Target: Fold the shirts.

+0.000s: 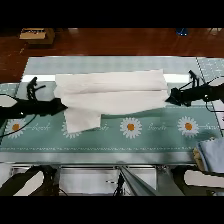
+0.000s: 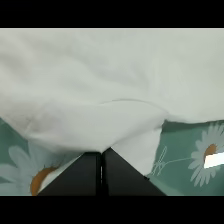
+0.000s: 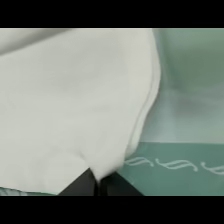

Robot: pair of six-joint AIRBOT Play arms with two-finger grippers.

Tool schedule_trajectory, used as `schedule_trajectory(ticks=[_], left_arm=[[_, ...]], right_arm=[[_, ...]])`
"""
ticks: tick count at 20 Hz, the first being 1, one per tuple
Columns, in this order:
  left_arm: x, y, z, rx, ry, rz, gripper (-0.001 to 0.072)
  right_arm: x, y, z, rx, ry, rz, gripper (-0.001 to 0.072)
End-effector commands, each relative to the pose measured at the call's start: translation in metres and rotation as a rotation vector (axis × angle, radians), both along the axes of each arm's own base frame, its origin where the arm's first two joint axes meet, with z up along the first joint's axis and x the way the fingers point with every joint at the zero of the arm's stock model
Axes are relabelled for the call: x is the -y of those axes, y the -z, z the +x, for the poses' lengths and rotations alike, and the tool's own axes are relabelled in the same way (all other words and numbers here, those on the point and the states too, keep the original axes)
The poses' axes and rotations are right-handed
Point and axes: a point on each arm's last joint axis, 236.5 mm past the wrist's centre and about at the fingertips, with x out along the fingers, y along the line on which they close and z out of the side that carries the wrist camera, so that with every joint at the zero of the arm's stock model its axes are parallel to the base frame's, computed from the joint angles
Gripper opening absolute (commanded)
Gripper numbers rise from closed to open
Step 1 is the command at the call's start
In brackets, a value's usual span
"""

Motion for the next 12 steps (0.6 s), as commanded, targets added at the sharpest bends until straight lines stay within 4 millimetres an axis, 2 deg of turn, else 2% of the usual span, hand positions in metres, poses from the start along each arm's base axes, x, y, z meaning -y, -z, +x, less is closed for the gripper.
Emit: schedule_trajectory(ticks=[1, 3, 5, 7, 9, 12], left_arm=[[-0.025, -0.074, 0.048, 0.236, -0.061, 0.053, 0.0032], [-0.035, -0.102, 0.076, 0.32, -0.098, 0.069, 0.0033], [-0.03, -0.101, 0.094, 0.311, -0.094, 0.042, 0.0033], [-0.025, -0.08, 0.112, 0.26, -0.096, 0.012, 0.0033], [-0.029, -0.056, 0.13, 0.207, -0.111, -0.007, 0.0033], [-0.033, -0.031, 0.153, 0.155, -0.118, -0.024, 0.0034]], right_arm=[[0.012, -0.083, 0.051, 0.285, 0.057, -0.049, 0.0026], [0.007, -0.128, 0.086, 0.428, 0.133, -0.003, 0.0026], [-0.011, -0.142, 0.11, 0.499, 0.129, -0.001, 0.0026], [-0.024, -0.135, 0.134, 0.542, 0.142, -0.023, 0.0026], [-0.02, -0.121, 0.156, 0.575, 0.199, -0.046, 0.0026], [-0.012, -0.089, 0.17, 0.538, 0.261, -0.053, 0.0026]])
